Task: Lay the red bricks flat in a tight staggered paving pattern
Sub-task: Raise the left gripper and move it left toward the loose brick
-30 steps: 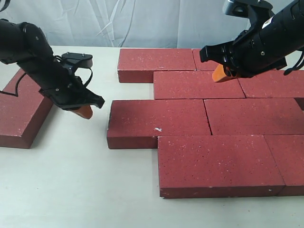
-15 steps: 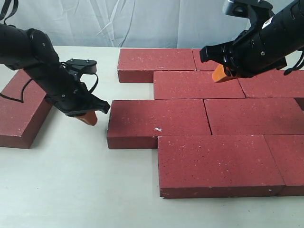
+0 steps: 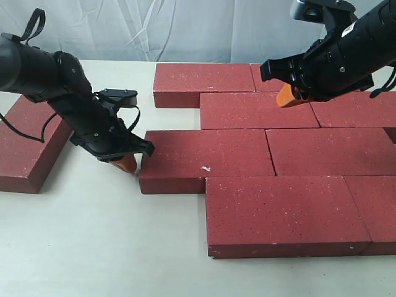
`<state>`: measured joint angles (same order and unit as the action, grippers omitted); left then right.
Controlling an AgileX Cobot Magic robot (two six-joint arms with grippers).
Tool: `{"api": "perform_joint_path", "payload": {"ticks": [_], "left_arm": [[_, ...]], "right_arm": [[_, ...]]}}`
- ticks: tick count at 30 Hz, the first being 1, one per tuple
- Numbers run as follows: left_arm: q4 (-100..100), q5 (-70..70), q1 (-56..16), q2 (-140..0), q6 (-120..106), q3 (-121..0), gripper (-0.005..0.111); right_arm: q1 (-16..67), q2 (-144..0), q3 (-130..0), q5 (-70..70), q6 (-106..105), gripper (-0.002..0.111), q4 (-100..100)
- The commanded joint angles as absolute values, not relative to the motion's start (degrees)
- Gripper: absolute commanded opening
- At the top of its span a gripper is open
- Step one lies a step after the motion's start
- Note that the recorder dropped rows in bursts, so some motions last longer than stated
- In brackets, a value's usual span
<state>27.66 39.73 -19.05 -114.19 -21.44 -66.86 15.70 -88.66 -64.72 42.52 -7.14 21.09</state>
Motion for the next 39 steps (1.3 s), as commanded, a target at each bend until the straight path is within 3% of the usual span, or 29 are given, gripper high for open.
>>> {"api": "perform_joint_path", "payload": {"ticks": [1, 17, 39], "left_arm": [[30.36, 39.17, -19.54, -114.10, -23.51, -66.86, 0.000], [34.53, 40.13, -19.54, -114.10, -27.17, -66.86, 0.000], [13.25, 41.15, -15.98, -107.87, -12.62, -69.23, 0.000]], "right_arm": [[15.49, -88.28, -64.64, 42.70, -7.47, -0.001, 21.12], [15.49, -88.28, -64.64, 42.70, -7.47, -0.001, 21.22], [15.49, -88.28, -64.64, 42.90, -7.47, -0.001, 21.01]]}}
